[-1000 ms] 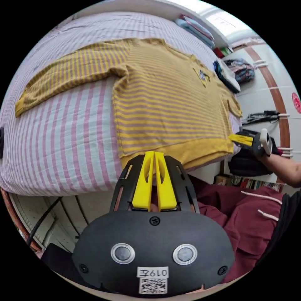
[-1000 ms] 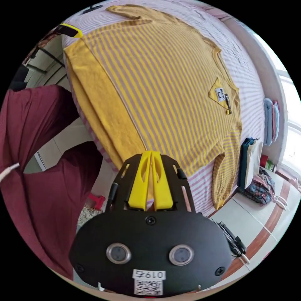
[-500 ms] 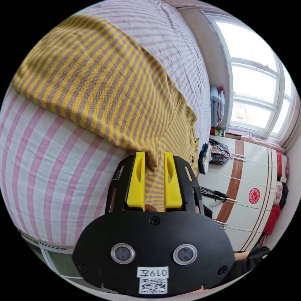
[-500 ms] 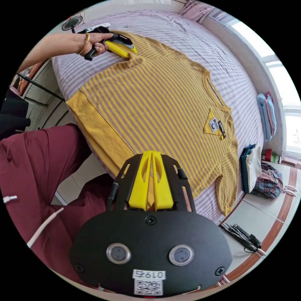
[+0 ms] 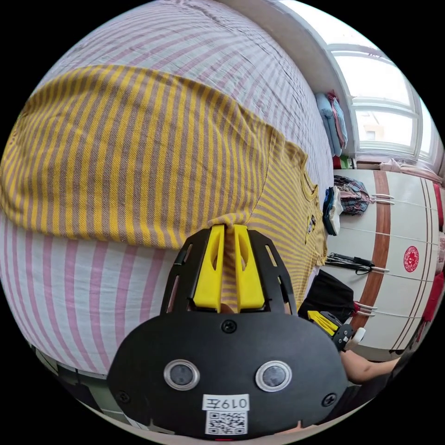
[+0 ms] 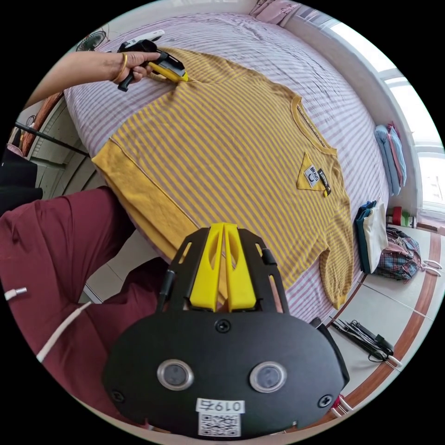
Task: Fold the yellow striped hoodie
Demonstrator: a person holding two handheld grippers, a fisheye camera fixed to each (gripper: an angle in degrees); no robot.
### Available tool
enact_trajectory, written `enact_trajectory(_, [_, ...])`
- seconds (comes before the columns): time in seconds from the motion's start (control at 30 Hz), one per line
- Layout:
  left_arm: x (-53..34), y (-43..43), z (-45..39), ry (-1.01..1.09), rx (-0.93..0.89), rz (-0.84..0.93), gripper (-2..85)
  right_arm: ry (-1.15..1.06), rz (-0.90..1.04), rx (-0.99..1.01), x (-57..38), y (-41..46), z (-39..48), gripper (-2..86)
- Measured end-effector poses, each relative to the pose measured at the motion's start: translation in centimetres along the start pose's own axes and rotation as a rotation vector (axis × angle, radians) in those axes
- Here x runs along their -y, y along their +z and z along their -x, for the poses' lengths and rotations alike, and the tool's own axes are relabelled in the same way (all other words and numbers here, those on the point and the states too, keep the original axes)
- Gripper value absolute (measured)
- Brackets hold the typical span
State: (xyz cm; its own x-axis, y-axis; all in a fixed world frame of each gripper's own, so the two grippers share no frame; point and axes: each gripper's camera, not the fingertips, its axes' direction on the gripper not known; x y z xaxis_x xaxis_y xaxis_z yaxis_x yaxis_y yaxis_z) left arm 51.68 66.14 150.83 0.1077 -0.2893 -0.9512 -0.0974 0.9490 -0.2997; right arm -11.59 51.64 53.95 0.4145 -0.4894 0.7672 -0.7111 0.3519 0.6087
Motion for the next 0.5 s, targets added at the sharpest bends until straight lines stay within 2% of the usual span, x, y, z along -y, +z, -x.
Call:
enact_trajectory(0.13, [-0.9,-1.6,1.3,-0.018,-0.124,0.021,4.2,-0.005,0.001,0.003,-0.5,1.2,-0.3,-0.9])
enact_trajectory(0.27, [-2.6,-3.1,1.5,0.021,-0.12,0.012,4.2,0.016,0.013,0.022,-1.4,3.0,-1.1,-1.0])
enact_trajectory(0.5, [-3.2,-1.4,0.2,0.08,0.023,0.04,2.1,0.041,0.043,0.021,-2.3,6.5,-2.5,-1.0])
